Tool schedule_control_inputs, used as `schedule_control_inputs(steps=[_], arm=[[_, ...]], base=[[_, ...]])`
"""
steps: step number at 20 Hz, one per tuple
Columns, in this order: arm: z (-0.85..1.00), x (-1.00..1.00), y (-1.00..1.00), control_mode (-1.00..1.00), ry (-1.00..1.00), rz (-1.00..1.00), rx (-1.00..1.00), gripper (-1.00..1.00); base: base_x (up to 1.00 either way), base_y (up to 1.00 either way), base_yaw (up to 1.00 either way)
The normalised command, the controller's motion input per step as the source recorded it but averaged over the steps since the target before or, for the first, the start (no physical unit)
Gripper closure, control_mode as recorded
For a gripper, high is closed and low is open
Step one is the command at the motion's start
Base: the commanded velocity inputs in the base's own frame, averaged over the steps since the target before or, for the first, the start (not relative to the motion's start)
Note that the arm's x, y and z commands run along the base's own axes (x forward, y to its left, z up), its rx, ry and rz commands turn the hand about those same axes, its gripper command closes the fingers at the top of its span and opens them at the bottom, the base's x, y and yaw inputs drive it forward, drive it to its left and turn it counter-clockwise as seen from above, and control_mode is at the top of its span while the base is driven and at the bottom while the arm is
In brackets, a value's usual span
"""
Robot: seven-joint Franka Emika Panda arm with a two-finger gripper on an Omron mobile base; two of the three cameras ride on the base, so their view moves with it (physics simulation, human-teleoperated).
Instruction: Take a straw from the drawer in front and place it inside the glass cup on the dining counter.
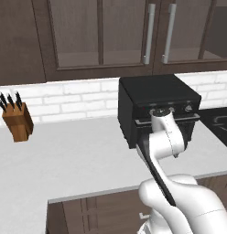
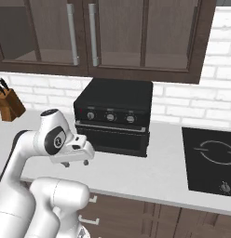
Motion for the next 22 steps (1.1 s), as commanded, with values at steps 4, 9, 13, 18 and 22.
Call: schedule_control_inputs(steps=[4, 9, 13, 18, 22], arm=[[-0.23, -0.21, 0.0, -1.0, 0.0, -0.02, 0.0, -1.0], [-0.17, -0.23, 0.0, -1.0, 0.0, -0.02, 0.0, -1.0], [-0.12, -0.25, -0.06, -1.0, 0.0, -0.02, 0.0, -1.0], [-0.04, -0.14, -0.08, 1.0, 0.0, -0.01, 0.0, -1.0], [0.0, 0.0, 0.0, 1.0, 0.0, 0.0, 0.0, -1.0]], base=[[0.0, 0.0, 0.0], [0.0, 0.0, 0.0], [0.0, 0.0, 0.0], [-0.31, -0.2, 0.0], [-0.64, -0.36, 0.0]])
